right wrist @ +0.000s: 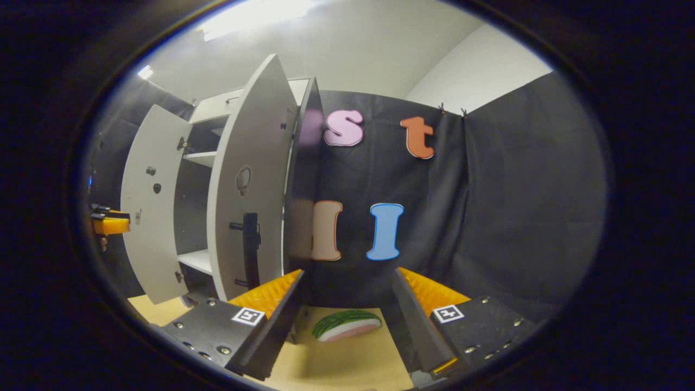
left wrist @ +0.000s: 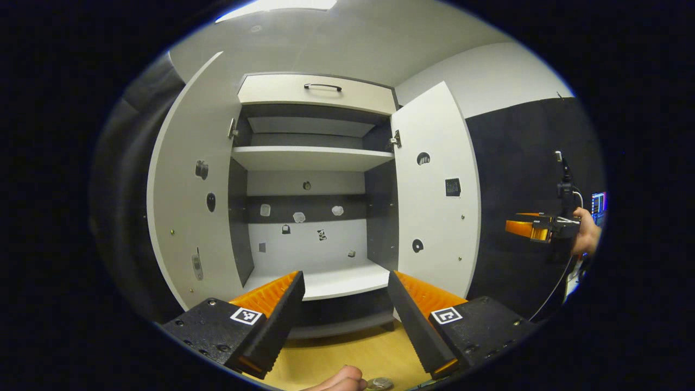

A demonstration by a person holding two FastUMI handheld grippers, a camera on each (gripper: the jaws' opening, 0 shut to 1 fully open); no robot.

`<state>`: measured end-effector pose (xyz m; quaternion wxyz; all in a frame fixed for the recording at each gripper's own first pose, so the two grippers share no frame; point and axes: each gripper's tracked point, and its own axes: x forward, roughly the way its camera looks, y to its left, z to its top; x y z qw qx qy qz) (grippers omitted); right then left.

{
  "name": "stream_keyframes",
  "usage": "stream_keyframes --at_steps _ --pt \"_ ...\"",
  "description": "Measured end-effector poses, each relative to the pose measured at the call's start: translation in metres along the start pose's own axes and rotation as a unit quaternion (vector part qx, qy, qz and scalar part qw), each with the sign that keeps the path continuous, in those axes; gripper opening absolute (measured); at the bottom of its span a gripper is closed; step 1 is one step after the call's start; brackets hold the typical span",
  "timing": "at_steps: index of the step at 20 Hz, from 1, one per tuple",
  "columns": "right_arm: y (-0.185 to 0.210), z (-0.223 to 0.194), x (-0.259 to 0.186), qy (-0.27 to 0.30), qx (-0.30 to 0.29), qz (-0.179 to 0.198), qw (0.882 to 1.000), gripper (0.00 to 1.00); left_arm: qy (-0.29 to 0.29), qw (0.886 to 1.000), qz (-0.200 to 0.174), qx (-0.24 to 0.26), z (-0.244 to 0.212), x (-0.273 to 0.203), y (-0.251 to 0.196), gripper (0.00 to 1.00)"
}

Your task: Grasp the bottle in the cabinet with the left hand and place it on the coaster, then close the right door with the right hand and the left door with the left hand.

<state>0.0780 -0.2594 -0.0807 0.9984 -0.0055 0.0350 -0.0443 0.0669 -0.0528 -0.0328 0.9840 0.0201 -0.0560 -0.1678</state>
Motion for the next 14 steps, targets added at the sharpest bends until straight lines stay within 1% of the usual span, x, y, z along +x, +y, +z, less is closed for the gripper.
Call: stream_keyframes --at_steps 4,6,7,8,9,10,11,12,13,14 --pt "0.019 -0.013 0.040 0.022 0.018 0.029 0.999 0.97 0.006 1.000 -0.003 0.009 -0.003 -0.006 0.006 0.97" --pt "0.034 -0.017 0.055 0.029 0.008 0.039 0.999 0.97 0.003 1.000 -0.004 -0.006 -0.002 -0.013 0.009 0.97" --pt "0.040 -0.016 0.058 0.029 0.005 0.042 0.999 0.97 0.004 1.000 -0.006 -0.016 -0.002 -0.017 0.010 0.97" --pt "0.059 -0.016 0.064 0.030 0.009 0.056 0.998 0.97 0.003 1.000 -0.003 -0.024 -0.002 -0.022 0.013 0.97" --pt "0.084 -0.016 0.067 0.035 0.017 0.082 0.996 0.96 0.001 1.000 0.002 -0.029 -0.001 -0.025 0.017 0.97" --pt "0.085 -0.013 0.050 0.039 0.012 0.084 0.996 0.97 0.001 1.000 0.006 -0.030 -0.001 -0.031 0.022 0.97" --pt "0.101 -0.012 0.050 0.036 0.014 0.096 0.995 0.87 -0.003 1.000 0.013 -0.027 0.002 -0.038 0.026 0.97" --pt "0.115 -0.017 0.064 0.041 0.018 0.106 0.993 0.89 -0.004 1.000 0.020 -0.022 0.005 -0.043 0.032 0.97" --pt "0.129 -0.018 0.066 0.045 0.025 0.115 0.992 0.87 -0.002 1.000 0.026 -0.016 0.005 -0.046 0.037 0.97" --pt "0.135 -0.019 0.070 0.048 0.026 0.110 0.992 0.87 0.002 0.999 0.033 -0.012 0.003 -0.048 0.042 0.97"
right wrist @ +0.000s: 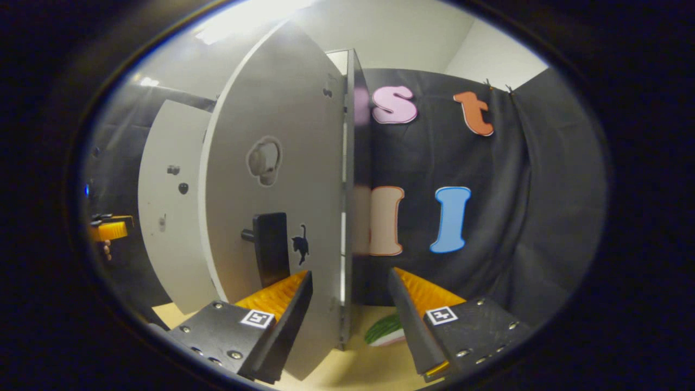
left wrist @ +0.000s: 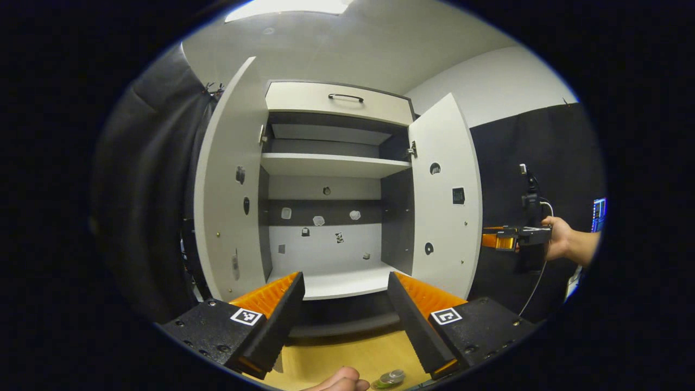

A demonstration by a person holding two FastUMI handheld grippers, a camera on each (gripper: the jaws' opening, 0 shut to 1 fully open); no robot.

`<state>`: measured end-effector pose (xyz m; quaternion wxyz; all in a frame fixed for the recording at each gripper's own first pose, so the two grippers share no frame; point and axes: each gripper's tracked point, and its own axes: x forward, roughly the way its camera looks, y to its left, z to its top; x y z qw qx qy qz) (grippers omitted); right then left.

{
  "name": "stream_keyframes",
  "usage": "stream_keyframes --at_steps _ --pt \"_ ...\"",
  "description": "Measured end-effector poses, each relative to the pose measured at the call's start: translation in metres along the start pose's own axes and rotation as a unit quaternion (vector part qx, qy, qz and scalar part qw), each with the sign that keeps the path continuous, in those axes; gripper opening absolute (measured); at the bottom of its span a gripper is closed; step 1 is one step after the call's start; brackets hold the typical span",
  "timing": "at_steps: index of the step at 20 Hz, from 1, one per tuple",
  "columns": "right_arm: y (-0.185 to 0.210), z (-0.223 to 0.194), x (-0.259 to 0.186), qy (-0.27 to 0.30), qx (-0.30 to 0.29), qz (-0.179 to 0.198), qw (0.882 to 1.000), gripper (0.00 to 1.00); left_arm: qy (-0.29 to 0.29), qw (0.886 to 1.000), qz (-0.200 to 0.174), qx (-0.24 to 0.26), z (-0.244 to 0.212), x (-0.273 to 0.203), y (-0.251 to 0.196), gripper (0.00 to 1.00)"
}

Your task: Grasp the bottle in the cabinet with the left hand and place it on the coaster, then close the right door with the right hand and the left door with the left hand.

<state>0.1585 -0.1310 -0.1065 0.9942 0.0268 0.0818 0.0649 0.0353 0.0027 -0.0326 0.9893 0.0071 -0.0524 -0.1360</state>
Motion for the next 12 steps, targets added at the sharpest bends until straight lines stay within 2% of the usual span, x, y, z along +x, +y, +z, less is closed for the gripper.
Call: stream_keyframes --at_steps 1,2,3,6,9,12 --pt "0.003 0.000 0.004 0.005 -0.005 -0.011 1.000 0.87 0.002 1.000 0.005 0.003 0.000 -0.001 0.005 0.97" --pt "0.007 -0.002 0.005 0.007 -0.015 -0.021 1.000 0.83 0.001 1.000 0.009 0.004 0.000 -0.001 0.007 0.97" --pt "0.009 -0.002 0.008 0.004 -0.026 -0.030 0.999 0.87 0.001 1.000 0.013 0.004 0.001 -0.002 0.010 0.97" --pt "0.009 -0.003 0.009 0.000 -0.027 -0.052 0.998 0.86 0.007 0.999 0.032 0.003 0.000 -0.016 0.020 0.97" --pt "0.014 -0.002 0.016 0.007 -0.007 -0.060 0.998 0.84 0.016 0.999 0.044 0.000 -0.007 -0.025 0.028 0.97" --pt "0.022 0.000 0.018 -0.003 -0.011 -0.064 0.998 0.87 0.024 0.998 0.056 0.000 -0.010 -0.029 0.039 0.96"
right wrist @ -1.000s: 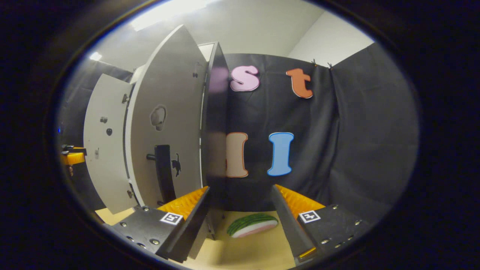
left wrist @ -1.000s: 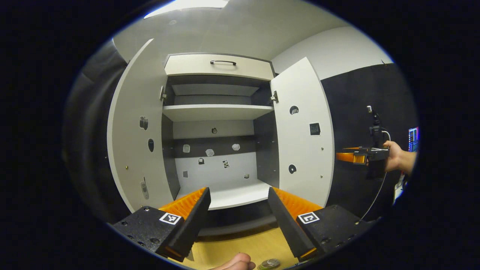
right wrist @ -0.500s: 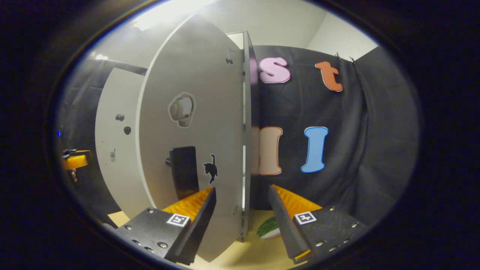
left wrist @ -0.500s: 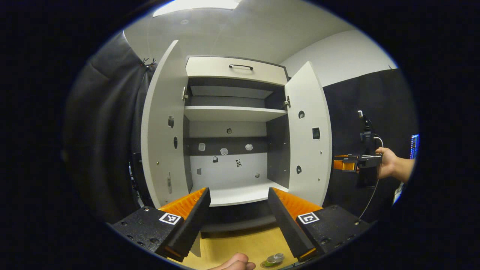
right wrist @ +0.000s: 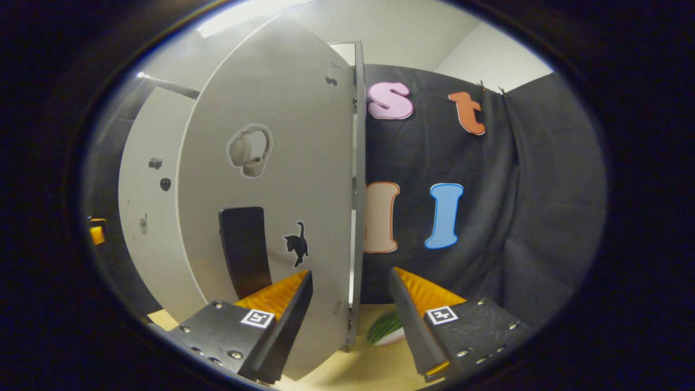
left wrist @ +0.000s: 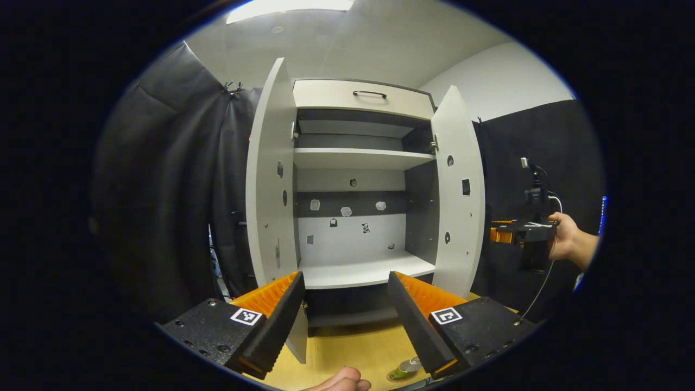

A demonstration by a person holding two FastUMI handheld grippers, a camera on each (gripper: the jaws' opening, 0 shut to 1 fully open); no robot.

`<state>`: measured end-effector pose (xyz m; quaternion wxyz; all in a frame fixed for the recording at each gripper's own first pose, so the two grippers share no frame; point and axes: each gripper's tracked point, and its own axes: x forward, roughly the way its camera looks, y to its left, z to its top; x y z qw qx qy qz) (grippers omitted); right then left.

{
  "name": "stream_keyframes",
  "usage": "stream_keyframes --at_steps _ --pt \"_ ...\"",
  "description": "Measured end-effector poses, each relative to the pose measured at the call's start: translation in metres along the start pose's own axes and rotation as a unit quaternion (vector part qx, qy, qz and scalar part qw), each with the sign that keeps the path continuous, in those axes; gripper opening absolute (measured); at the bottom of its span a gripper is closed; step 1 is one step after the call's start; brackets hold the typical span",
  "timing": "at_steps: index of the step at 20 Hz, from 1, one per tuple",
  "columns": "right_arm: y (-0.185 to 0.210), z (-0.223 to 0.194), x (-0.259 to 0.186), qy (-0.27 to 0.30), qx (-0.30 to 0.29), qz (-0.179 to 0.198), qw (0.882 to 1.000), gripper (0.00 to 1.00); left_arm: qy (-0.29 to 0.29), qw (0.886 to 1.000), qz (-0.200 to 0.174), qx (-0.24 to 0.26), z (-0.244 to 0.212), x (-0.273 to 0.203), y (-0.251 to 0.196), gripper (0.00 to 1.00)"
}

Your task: Grasp the bottle in the cabinet with the left hand and place it on the coaster, then close the right door with the right hand and the left door with the left hand.

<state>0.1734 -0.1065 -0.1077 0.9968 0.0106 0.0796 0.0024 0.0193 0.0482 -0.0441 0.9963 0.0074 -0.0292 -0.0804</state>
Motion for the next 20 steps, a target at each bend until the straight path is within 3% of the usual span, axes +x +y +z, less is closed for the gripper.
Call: stream_keyframes --at_steps 1,6,9,12,14,18,20 --pt "0.003 0.001 0.000 0.002 0.001 -0.004 1.000 0.84 0.003 1.000 0.005 0.003 -0.002 0.000 0.006 0.97" --pt "0.019 0.005 0.000 -0.009 -0.030 -0.027 0.999 0.89 0.012 0.999 0.034 0.013 -0.005 0.001 0.035 0.97" --pt "0.031 0.004 0.005 -0.002 -0.031 -0.037 0.999 0.83 0.014 0.999 0.045 -0.003 -0.007 0.001 0.049 0.97" --pt "0.056 0.004 0.009 0.000 -0.010 -0.014 1.000 0.84 0.022 0.998 0.063 -0.007 -0.014 0.001 0.067 0.97" --pt "0.075 0.006 0.012 -0.004 -0.004 0.013 1.000 0.91 0.026 0.997 0.069 -0.003 -0.017 0.000 0.078 0.97" --pt "0.085 0.000 0.012 -0.002 -0.036 0.010 0.999 0.96 0.026 0.996 0.089 0.005 -0.018 -0.004 0.106 0.97" --pt "0.093 -0.004 0.009 0.000 -0.043 0.018 0.999 0.93 0.027 0.995 0.101 0.002 -0.020 -0.006 0.123 0.96"
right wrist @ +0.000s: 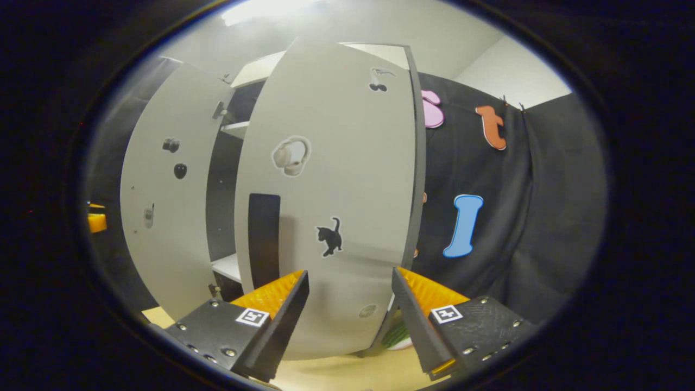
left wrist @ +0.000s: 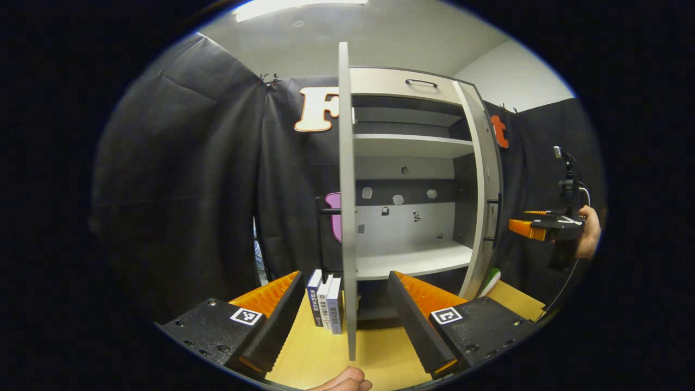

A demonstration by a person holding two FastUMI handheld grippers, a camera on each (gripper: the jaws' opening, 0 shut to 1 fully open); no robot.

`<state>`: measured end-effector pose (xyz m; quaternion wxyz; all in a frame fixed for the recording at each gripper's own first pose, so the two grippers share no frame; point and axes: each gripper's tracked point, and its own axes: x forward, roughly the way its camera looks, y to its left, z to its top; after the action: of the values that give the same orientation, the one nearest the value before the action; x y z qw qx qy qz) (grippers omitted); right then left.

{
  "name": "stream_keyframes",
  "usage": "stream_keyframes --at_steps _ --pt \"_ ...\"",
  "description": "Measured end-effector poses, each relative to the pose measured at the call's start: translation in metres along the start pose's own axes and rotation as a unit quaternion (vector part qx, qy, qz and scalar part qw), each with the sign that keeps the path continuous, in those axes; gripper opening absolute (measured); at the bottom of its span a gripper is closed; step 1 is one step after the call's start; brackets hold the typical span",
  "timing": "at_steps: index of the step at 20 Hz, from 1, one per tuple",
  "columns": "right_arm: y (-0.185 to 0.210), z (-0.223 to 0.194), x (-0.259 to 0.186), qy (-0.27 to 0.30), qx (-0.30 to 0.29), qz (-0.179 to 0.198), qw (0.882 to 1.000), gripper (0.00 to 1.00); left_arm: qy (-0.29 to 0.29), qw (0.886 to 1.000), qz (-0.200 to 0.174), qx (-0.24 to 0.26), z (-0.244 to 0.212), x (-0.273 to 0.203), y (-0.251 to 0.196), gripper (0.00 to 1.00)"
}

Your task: Grasp the bottle in the cabinet with the left hand and place it on the coaster, then close the right door with the right hand and the left door with the left hand.

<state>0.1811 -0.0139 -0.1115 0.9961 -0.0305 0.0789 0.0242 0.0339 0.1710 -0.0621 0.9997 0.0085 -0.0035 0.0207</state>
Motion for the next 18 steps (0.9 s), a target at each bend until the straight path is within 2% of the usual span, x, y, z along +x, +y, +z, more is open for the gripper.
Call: stream_keyframes --at_steps 4,5,6,10,13,17,18 --pt "0.006 -0.001 -0.013 0.004 -0.001 0.008 1.000 0.93 0.010 0.999 0.039 -0.002 -0.013 0.003 0.046 0.97" --pt "0.008 0.000 -0.016 0.005 -0.001 0.009 1.000 0.90 0.010 0.999 0.049 0.000 -0.014 0.003 0.058 0.97" --pt "0.011 -0.002 -0.021 0.005 -0.001 0.009 1.000 0.93 0.009 0.998 0.060 0.003 -0.014 0.005 0.069 0.97" --pt "0.019 0.003 -0.040 0.003 0.010 0.015 1.000 0.93 0.008 0.996 0.089 0.008 -0.019 0.013 0.108 0.97" --pt "0.026 0.003 -0.054 0.003 0.012 0.025 1.000 0.93 0.012 0.995 0.094 -0.013 -0.021 0.029 0.126 0.96" --pt "0.026 -0.002 -0.076 0.000 0.015 0.028 0.999 0.93 0.010 0.995 0.094 -0.017 -0.011 0.063 0.139 0.98" --pt "0.024 -0.002 -0.080 -0.003 0.017 0.024 1.000 0.93 0.009 0.995 0.093 -0.022 -0.007 0.070 0.138 0.95"
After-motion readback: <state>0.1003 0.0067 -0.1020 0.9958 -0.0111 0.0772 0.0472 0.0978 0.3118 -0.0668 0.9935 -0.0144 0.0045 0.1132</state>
